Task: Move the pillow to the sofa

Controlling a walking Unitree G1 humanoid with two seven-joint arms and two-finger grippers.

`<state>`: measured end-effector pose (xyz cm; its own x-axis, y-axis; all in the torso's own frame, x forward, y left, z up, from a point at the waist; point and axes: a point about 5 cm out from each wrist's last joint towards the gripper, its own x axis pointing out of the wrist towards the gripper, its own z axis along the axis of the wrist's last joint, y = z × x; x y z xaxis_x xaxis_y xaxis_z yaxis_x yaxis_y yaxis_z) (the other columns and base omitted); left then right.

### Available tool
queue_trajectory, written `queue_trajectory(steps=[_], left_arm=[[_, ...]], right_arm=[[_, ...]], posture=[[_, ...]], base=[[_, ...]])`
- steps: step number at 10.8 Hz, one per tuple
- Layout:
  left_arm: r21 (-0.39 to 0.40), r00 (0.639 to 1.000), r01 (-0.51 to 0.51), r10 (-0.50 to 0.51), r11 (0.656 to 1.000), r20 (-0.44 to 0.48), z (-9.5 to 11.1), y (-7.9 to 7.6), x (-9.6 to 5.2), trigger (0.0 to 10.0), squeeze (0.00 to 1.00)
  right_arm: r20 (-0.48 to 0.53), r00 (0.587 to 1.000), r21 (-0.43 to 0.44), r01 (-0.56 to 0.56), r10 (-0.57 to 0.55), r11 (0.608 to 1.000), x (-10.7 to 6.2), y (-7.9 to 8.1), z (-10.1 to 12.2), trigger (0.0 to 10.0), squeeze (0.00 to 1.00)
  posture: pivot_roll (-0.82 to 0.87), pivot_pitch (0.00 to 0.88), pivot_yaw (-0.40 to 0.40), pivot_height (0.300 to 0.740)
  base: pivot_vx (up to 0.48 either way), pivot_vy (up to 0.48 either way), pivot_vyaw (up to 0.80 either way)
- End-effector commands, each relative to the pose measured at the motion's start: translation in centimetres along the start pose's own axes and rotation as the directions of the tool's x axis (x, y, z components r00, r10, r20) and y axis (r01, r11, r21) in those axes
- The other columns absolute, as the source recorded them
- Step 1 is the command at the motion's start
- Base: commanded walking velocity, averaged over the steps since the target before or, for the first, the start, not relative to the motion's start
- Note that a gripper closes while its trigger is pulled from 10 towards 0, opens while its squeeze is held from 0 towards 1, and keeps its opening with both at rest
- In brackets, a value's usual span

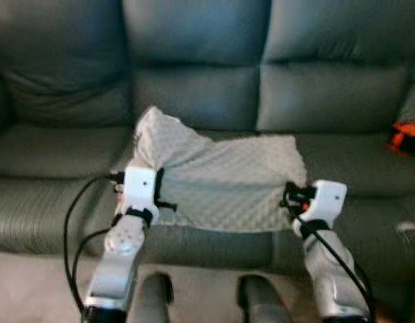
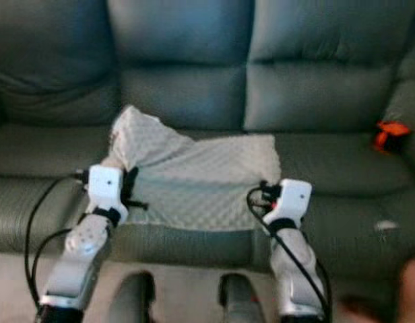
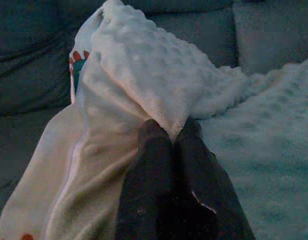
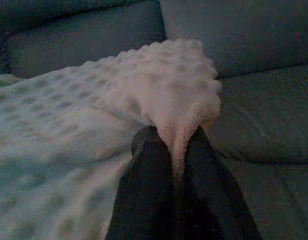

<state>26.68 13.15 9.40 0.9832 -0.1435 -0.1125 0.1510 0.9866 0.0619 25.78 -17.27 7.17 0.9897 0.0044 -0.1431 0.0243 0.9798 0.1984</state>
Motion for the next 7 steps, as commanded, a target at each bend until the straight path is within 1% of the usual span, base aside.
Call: queue_trajectory(steps=[1, 3, 4, 5, 6, 7], left_arm=[[0.007, 1.0, -0.023, 0.023, 1.0, 0.009, 0.2, 0.6, -0.1, 10.0, 0.0], [0.01, 1.0, -0.024, 0.024, 1.0, 0.002, 0.0, 0.7, -0.1, 10.0, 0.0], [0.024, 1.0, -0.027, 0.028, 0.999, -0.01, -0.3, 1.0, 0.0, 10.0, 0.0], [0.054, 0.997, -0.049, 0.052, 0.997, -0.06, -0.9, 1.9, 0.4, 10.0, 0.0], [0.064, 0.994, -0.047, 0.053, 0.997, -0.098, -1.4, 2.4, 0.9, 10.0, 0.0], [0.075, 0.991, -0.044, 0.052, 0.996, -0.12, -1.6, 2.8, 1.3, 10.0, 0.0]], right_arm=[[0.017, 1.0, 0.006, -0.024, 0.024, 1.0, 0.2, 0.8, 0.3, 10.0, 0.0], [0.011, 1.0, 0.016, -0.029, 0.029, 0.999, 0.2, 0.9, 0.3, 10.0, 0.0], [-0.008, 1.0, 0.022, -0.03, 0.03, 0.999, 0.1, 1.0, 0.0, 10.0, 0.0], [-0.033, 0.999, 0.017, -0.024, 0.025, 1.0, 0.2, 1.1, -0.4, 10.0, 0.0], [-0.049, 0.999, 0.018, -0.02, 0.021, 1.0, 0.4, 1.2, -0.5, 10.0, 0.0], [-0.054, 0.998, 0.02, -0.021, 0.022, 1.0, 0.8, 1.4, -0.3, 10.0, 0.0]], posture=[[-0.04, 0.0, 0.019, 0.616], [-0.03, 0.0, 0.017, 0.616], [-0.03, 0.0, 0.018, 0.616], [-0.02, 0.0, 0.019, 0.616], [-0.01, 0.017, 0.021, 0.616], [-0.01, 0.063, 0.026, 0.616]], base=[[0.0, 0.0, 0.0], [0.0, 0.0, 0.0], [0.0, 0.0, 0.0], [0.0, 0.0, 0.0], [0.0, 0.0, 0.0], [0.0, 0.0, 0.0]])
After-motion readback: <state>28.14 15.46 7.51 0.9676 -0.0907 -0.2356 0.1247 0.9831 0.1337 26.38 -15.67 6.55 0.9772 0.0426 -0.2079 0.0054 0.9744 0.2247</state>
